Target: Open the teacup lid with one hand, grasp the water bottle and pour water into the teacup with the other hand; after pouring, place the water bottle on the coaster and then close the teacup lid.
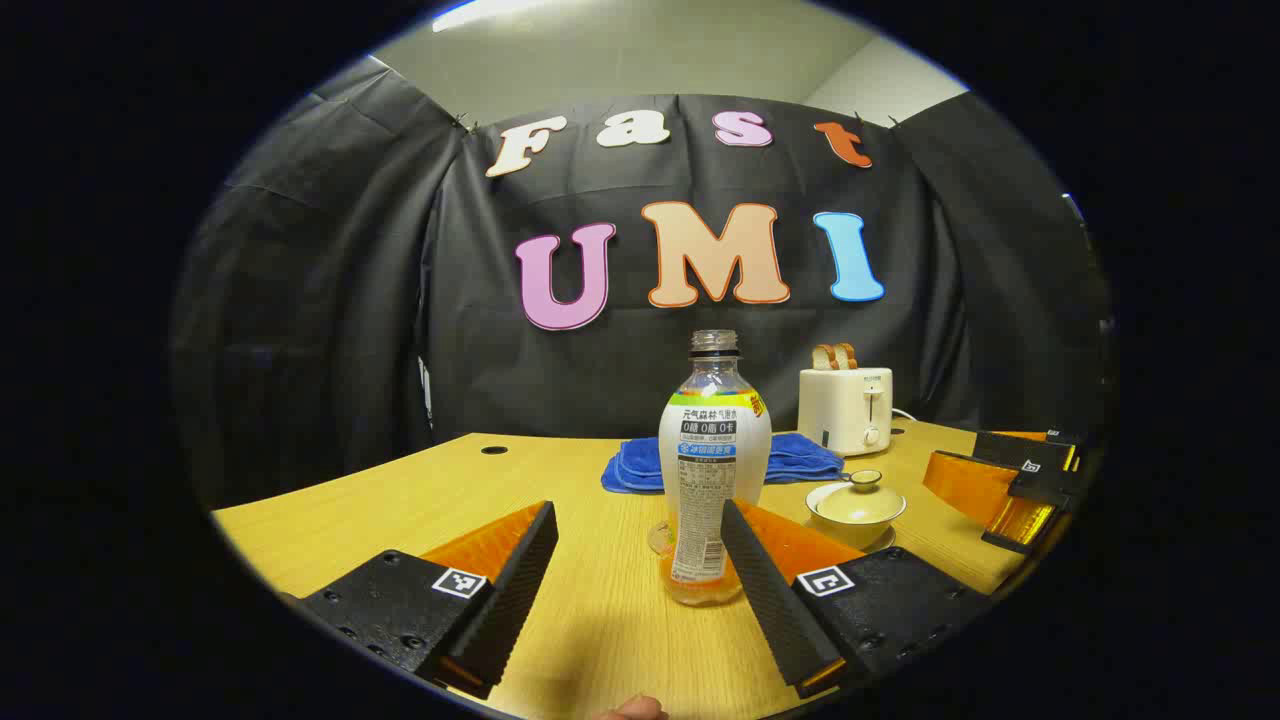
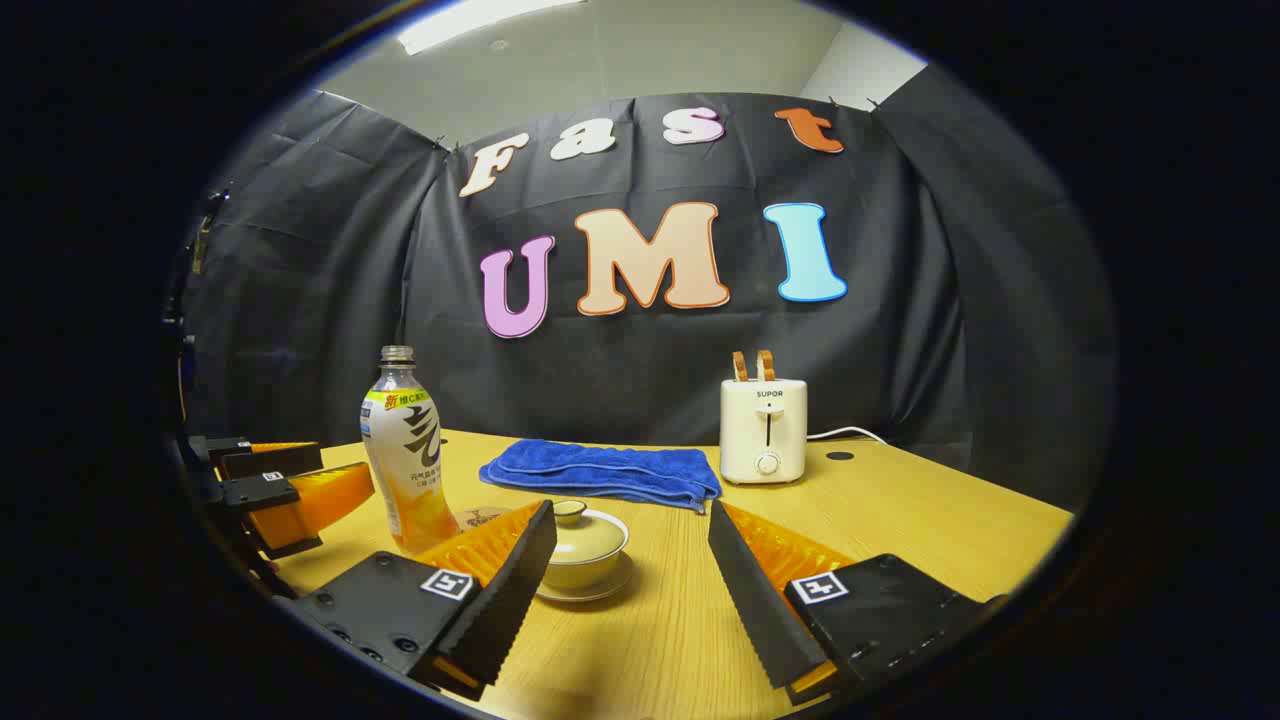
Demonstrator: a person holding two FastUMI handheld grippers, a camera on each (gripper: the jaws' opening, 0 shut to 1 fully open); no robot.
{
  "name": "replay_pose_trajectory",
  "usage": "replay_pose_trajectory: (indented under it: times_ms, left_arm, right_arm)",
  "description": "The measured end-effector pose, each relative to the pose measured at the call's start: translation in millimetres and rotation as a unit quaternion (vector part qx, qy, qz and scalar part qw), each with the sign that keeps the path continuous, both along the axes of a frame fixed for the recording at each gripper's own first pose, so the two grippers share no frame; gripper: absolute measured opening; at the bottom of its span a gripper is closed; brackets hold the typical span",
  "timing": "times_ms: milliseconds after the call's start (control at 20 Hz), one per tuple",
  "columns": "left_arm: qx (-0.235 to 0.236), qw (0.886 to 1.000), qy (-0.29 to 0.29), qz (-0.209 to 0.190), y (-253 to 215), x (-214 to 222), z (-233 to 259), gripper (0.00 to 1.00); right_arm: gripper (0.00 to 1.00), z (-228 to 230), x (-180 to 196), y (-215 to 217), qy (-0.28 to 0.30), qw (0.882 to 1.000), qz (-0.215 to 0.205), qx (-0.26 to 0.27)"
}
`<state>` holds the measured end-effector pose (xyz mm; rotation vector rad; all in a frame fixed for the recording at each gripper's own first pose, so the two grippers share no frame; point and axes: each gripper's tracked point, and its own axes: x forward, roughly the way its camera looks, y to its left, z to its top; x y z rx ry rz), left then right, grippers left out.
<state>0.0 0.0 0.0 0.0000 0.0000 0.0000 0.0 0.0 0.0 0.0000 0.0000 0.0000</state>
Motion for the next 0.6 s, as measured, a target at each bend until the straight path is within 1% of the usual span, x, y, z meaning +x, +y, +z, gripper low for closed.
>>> replay_pose_trajectory:
  times_ms: [50, 100, 150, 200, 350, 400, 600]
  left_arm:
    - [0.0, 1.0, 0.0, 0.0, 0.1, 0.0, 0.3, 0.96]
    - [0.0, 1.0, 0.0, 0.0, 0.3, -0.5, 0.4, 0.96]
    - [0.0, 1.0, 0.0, 0.0, 0.0, -0.5, 0.2, 0.96]
    - [-0.001, 1.0, 0.0, 0.0, -0.3, -0.1, -0.8, 0.96]
    - [-0.001, 1.0, 0.0, 0.0, 0.1, 0.0, -0.3, 0.96]
    - [-0.001, 1.0, 0.0, 0.0, 0.0, 0.1, -0.1, 0.96]
    - [0.0, 1.0, 0.0, 0.0, 0.2, -0.1, -0.2, 0.96]
  right_arm:
    - [0.98, -0.2, 0.8, -0.6, 0.001, 1.0, -0.002, 0.0]
    - [0.94, -0.1, 0.7, -0.5, 0.0, 1.0, -0.003, 0.0]
    - [0.94, 1.0, 1.0, -0.2, -0.001, 1.0, -0.003, 0.0]
    - [0.98, -0.5, 0.9, -0.6, 0.0, 1.0, -0.003, 0.0]
    - [0.98, -0.7, 1.6, 2.3, 0.002, 1.0, 0.005, 0.001]
    - [0.94, -0.9, 1.1, 1.3, 0.002, 1.0, 0.005, 0.002]
    - [0.94, -1.1, 1.0, 1.4, 0.002, 1.0, 0.005, 0.001]
